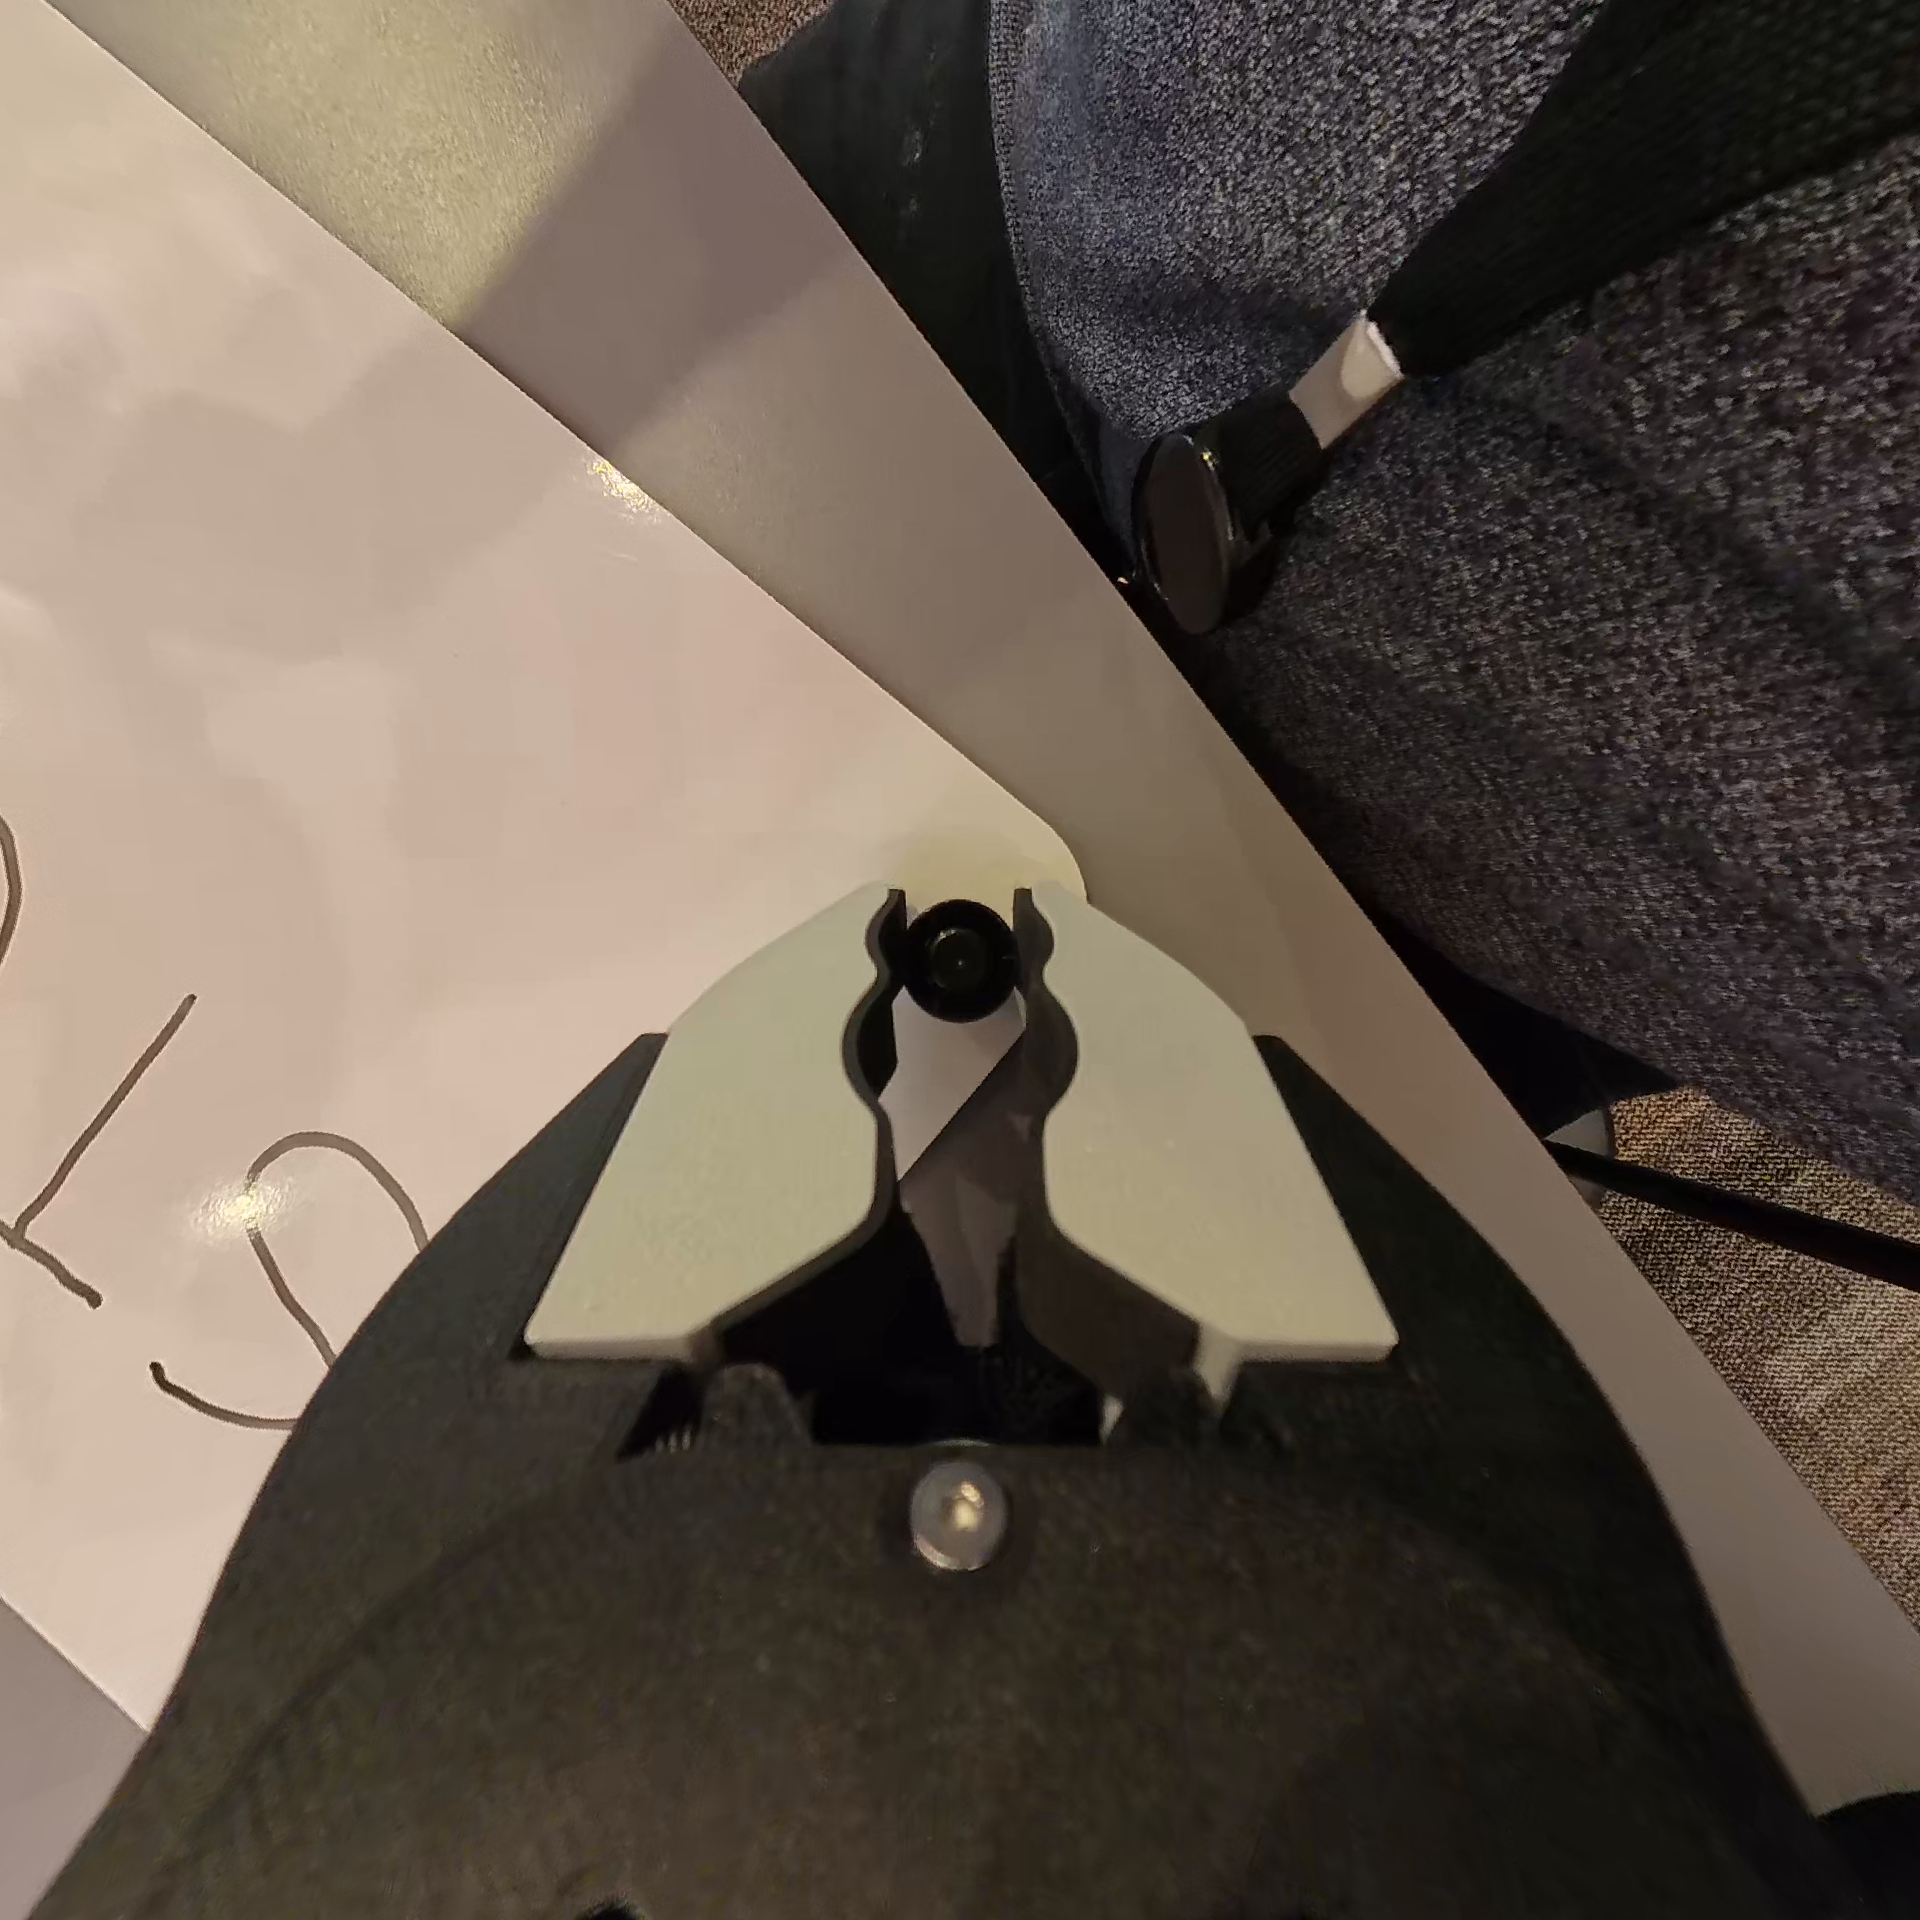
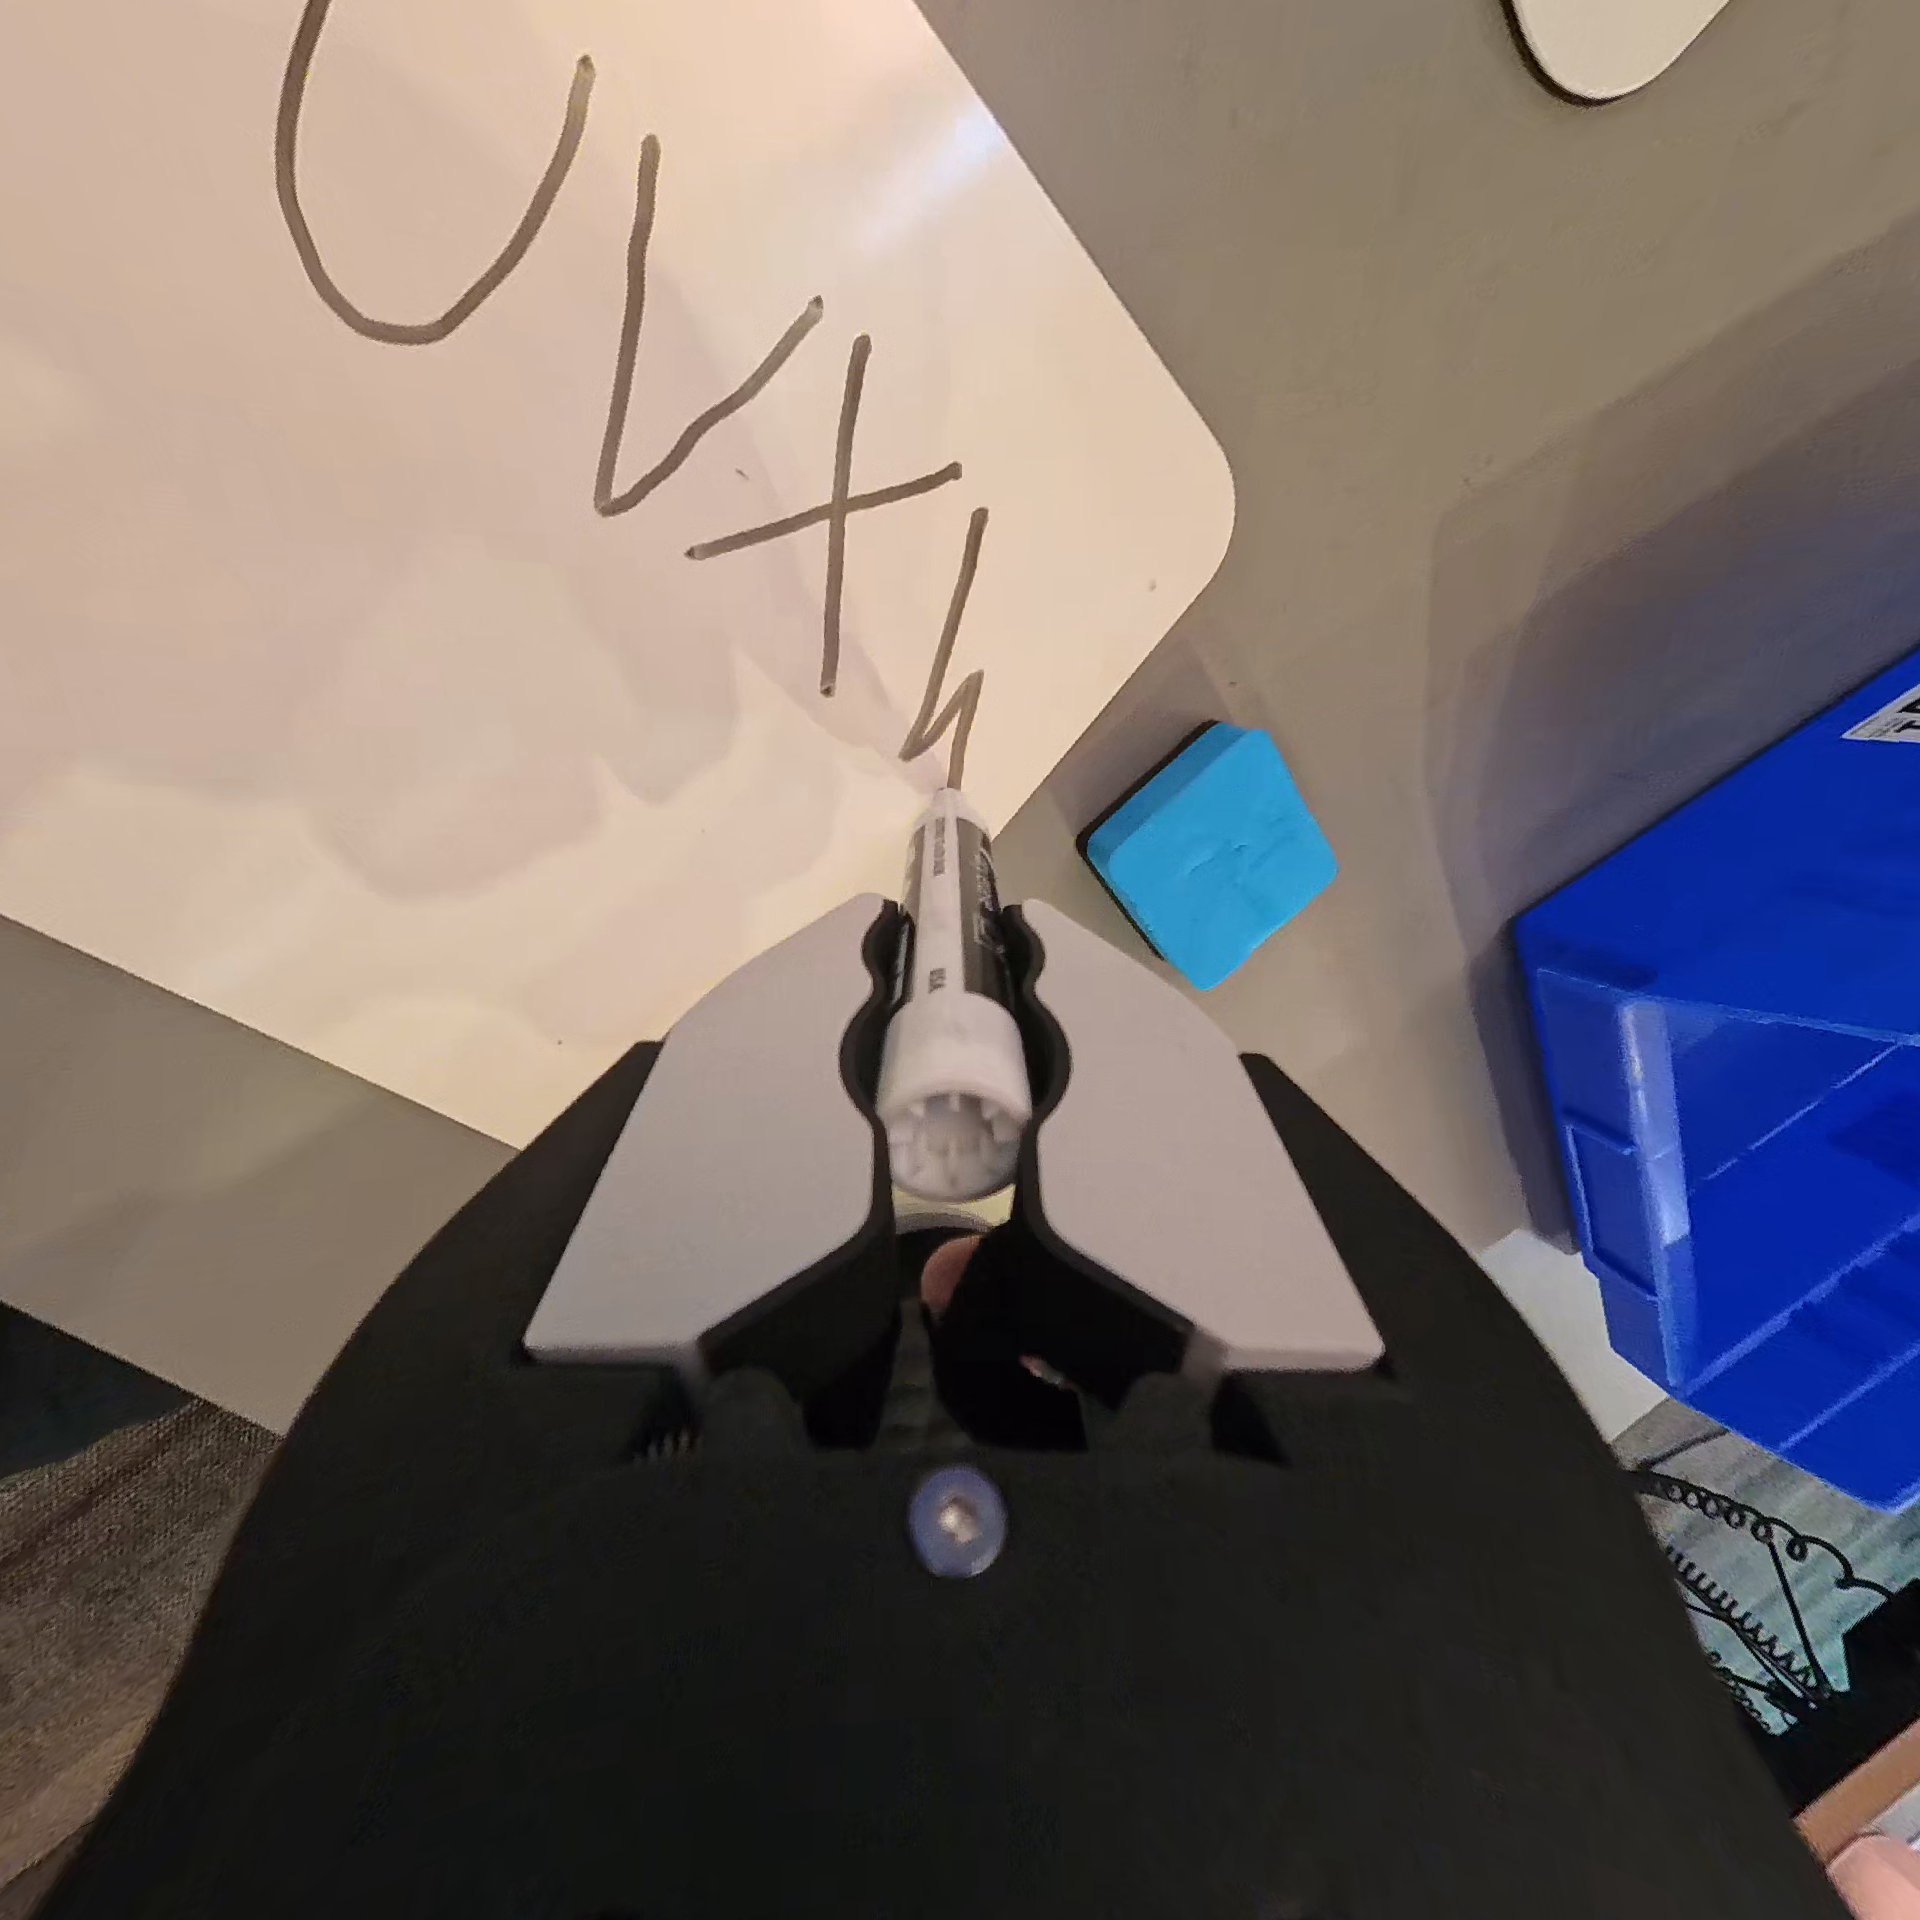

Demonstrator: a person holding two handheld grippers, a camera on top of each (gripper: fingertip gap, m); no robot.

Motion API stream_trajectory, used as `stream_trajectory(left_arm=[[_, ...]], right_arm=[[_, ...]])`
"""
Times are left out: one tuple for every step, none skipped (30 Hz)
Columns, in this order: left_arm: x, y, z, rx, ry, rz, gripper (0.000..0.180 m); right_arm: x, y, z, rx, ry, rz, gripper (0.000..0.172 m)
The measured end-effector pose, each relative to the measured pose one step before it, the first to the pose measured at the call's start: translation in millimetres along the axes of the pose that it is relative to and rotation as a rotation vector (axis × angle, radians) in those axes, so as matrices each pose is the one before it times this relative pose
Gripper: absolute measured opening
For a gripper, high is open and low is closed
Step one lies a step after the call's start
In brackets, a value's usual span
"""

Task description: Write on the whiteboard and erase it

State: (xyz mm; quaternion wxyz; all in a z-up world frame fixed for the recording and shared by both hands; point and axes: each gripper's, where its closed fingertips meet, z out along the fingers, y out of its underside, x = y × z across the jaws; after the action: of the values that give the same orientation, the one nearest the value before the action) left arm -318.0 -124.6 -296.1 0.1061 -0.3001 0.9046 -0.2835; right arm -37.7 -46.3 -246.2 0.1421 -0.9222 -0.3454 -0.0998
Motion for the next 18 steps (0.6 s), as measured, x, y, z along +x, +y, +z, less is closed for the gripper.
stream_trajectory(left_arm=[[-0.15,0.07,-0.04,-0.0004,-0.0001,-0.0001,0.020],[0.00,0.03,-0.02,-0.0003,-0.0001,-0.0002,0.020],[-0.06,0.04,-0.02,-0.0003,-0.0004,0.0002,0.020],[-0.10,0.08,-0.04,-0.0006,-0.0006,0.0004,0.020],[-0.03,0.17,0.00,0.0000,-0.0003,0.0001,0.020],[-0.03,0.01,-0.01,0.0004,0.0001,-0.0002,0.020],[0.03,0.08,-0.06,0.0002,0.0001,0.0000,0.020],[-0.10,0.16,0.01,0.0002,0.0001,0.0000,0.020],[-0.04,0.03,-0.02,0.0003,0.0000,-0.0002,0.020],[-0.07,0.05,-0.03,0.0001,-0.0001,-0.0001,0.020],[0.00,0.06,-0.04,-0.0001,-0.0004,0.0003,0.020],[0.02,0.09,0.06,-0.0004,-0.0006,0.0006,0.020],[-0.02,0.01,0.00,-0.0006,-0.0005,0.0002,0.020],[-0.01,0.01,0.00,-0.0006,-0.0003,0.0003,0.020],[-0.03,0.09,0.07,-0.0002,-0.0001,0.0003,0.020],[-0.11,0.01,0.00,0.0001,0.0002,-0.0002,0.020],[-0.03,0.05,-0.03,-0.0004,-0.0001,0.0003,0.020],[-0.03,-0.09,0.08,-0.0007,-0.0004,0.0004,0.020]], right_arm=[[0.59,-0.71,0.21,0.0006,-0.0015,0.0004,0.020],[1.79,-1.83,0.97,0.0021,0.0025,-0.0021,0.020],[3.14,-3.18,1.76,0.0043,0.0060,-0.0004,0.020],[4.00,-4.20,2.39,0.0051,0.0072,0.0003,0.020],[4.13,-4.79,2.53,0.0042,0.0041,-0.0023,0.020],[5.17,-4.24,2.71,-0.0035,0.0084,-0.0061,0.020],[6.21,-3.82,3.14,-0.0070,0.0143,-0.0091,0.020],[5.81,-3.66,2.92,-0.0075,0.0101,-0.0058,0.020],[4.59,-3.31,2.35,-0.0060,0.0021,-0.0051,0.020],[3.59,-2.46,1.60,-0.0055,-0.0019,-0.0045,0.020],[2.65,-1.82,0.68,-0.0010,-0.0029,-0.0022,0.020],[3.34,-2.01,-0.91,0.0102,0.0061,0.0093,0.020],[2.37,-0.93,-2.89,0.0113,0.0047,0.0128,0.020],[0.96,0.41,-4.87,0.0090,0.0059,0.0036,0.020],[1.57,1.07,-6.40,0.0101,0.0173,0.0050,0.020],[1.52,1.87,-7.80,0.0109,0.0196,0.0086,0.020],[1.00,2.54,-8.71,0.0115,0.0186,0.0083,0.021],[0.11,3.06,-9.16,0.0126,0.0148,0.0083,0.021]])
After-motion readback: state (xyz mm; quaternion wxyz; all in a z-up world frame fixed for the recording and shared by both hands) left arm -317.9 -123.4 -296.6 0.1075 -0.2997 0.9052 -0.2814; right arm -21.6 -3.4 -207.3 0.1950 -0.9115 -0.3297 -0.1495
